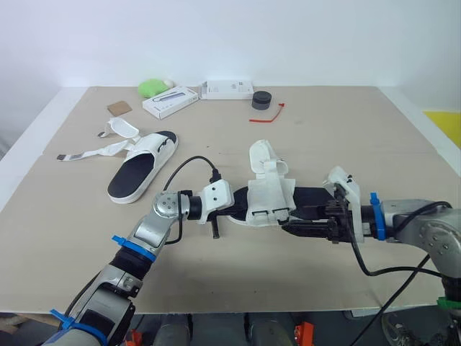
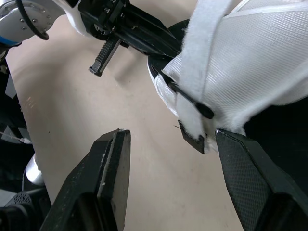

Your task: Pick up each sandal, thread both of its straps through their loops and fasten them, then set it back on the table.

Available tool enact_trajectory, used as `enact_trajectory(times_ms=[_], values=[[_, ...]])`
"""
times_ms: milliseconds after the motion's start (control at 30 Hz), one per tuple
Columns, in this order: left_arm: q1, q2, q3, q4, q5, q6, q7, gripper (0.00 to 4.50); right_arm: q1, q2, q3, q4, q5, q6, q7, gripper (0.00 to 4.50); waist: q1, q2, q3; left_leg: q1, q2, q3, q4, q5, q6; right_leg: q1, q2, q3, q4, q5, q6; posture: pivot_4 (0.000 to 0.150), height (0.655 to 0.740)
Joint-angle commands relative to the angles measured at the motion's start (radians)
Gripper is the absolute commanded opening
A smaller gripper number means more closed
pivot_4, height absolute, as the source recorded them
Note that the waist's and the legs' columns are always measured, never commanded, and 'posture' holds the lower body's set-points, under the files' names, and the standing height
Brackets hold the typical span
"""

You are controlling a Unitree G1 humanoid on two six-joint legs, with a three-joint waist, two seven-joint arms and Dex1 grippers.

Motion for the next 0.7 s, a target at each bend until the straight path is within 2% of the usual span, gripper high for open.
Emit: enact_trajectory(times_ms=[33,267,300,333,500,700], values=[[-0.010,-0.006,-0.015,0.008,0.011,-0.004,-0.007,0.00,-0.025,0.036,0.023,-0.022,0.011,-0.004,-0.022,3.04,-0.001,0.000,0.000,0.000,0.000,0.000,0.000,0.000,0.000,0.000,0.000,0.000,0.000,0.000,0.000,0.150,0.7400],[-0.018,-0.005,-0.010,0.015,0.017,-0.007,-0.008,0.00,-0.029,0.065,0.035,-0.017,0.019,0.010,-0.033,3.04,-0.002,0.000,0.000,0.002,0.003,0.000,0.000,0.001,0.001,0.000,0.003,0.000,0.000,0.002,-0.002,0.150,0.7400],[-0.018,-0.005,-0.010,0.016,0.018,-0.008,-0.007,0.00,-0.029,0.068,0.035,-0.015,0.021,0.013,-0.035,2.52,-0.002,0.000,0.000,0.002,0.004,0.000,0.000,0.001,0.001,0.000,0.004,0.000,0.000,0.003,-0.003,0.150,0.7400],[-0.019,-0.005,-0.009,0.017,0.018,-0.008,-0.007,0.00,-0.029,0.070,0.036,-0.014,0.021,0.013,-0.036,2.24,-0.002,0.000,0.000,0.002,0.004,0.000,0.000,0.001,0.001,0.000,0.004,0.000,0.000,0.003,-0.003,0.150,0.7400],[-0.025,-0.008,-0.008,0.026,0.020,-0.014,-0.004,0.00,-0.028,0.082,0.054,-0.013,0.023,0.015,-0.033,0.05,0.001,0.000,0.000,0.000,0.005,0.000,0.000,0.001,0.001,-0.001,0.005,0.000,0.000,0.002,-0.003,0.150,0.7400],[-0.022,-0.007,-0.010,0.025,0.021,-0.018,-0.004,0.00,-0.021,0.082,0.045,-0.019,0.054,0.033,-0.012,0.05,0.001,0.000,0.000,0.000,0.005,0.000,-0.001,0.000,0.001,-0.001,0.005,0.000,0.000,0.001,-0.003,0.150,0.7400]])
